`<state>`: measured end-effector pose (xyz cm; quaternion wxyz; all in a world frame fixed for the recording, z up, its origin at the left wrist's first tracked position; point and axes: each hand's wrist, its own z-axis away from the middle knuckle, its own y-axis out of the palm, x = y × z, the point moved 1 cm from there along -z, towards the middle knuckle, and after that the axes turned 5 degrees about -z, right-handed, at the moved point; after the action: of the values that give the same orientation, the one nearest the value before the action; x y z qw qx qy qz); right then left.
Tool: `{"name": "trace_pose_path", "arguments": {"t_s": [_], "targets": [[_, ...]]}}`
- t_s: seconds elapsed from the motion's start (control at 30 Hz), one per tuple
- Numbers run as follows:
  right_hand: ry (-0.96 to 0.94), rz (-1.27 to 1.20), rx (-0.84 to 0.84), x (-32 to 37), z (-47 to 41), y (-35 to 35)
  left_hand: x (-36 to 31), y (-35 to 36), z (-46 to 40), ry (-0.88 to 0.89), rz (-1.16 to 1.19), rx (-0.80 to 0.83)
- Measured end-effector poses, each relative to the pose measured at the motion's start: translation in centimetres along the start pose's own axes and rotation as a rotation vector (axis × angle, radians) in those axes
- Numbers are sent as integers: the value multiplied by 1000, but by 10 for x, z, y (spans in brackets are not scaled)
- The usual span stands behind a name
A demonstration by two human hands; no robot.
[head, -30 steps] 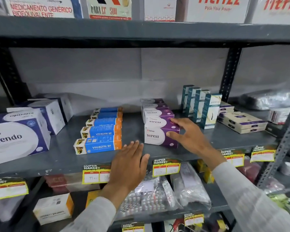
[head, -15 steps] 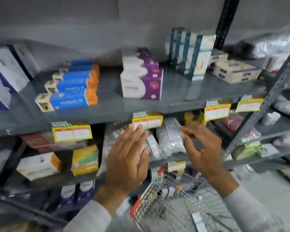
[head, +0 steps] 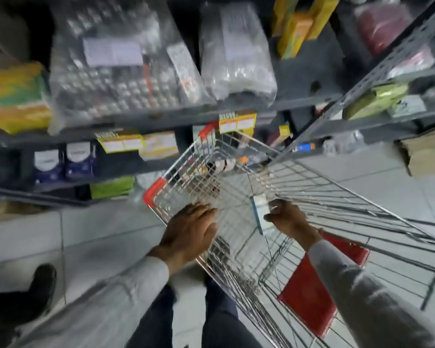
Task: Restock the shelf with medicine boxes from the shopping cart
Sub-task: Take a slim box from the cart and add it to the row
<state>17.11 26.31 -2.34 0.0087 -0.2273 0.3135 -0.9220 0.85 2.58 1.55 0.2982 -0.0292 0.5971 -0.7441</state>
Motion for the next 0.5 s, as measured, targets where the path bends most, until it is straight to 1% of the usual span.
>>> {"name": "trace_pose_path", "arguments": {"t_s": [0.03,0.1,0.17,0.27,0.37,0.43,0.5], "targets": [[41,7,3,-15,-7,8,-1,9,-1,-22,-1,36],[122,-11,14,-52,-31,27,-3,16,-3,-84,17,55],[144,16,52,-92,-61,50,-2,18,-5,-129,34,62],[141,28,60,-105,-75,71,1,22,-6,-137,-15,80],[69,86,-65,-101,-86,86,1,23,-8,-146,-32,84],[51,76,-102,-110,-102,101,3,24,-9,-162,-28,92],[65,125,-111,-94,-100,105,5,25,-9,-189,-23,93]]}}
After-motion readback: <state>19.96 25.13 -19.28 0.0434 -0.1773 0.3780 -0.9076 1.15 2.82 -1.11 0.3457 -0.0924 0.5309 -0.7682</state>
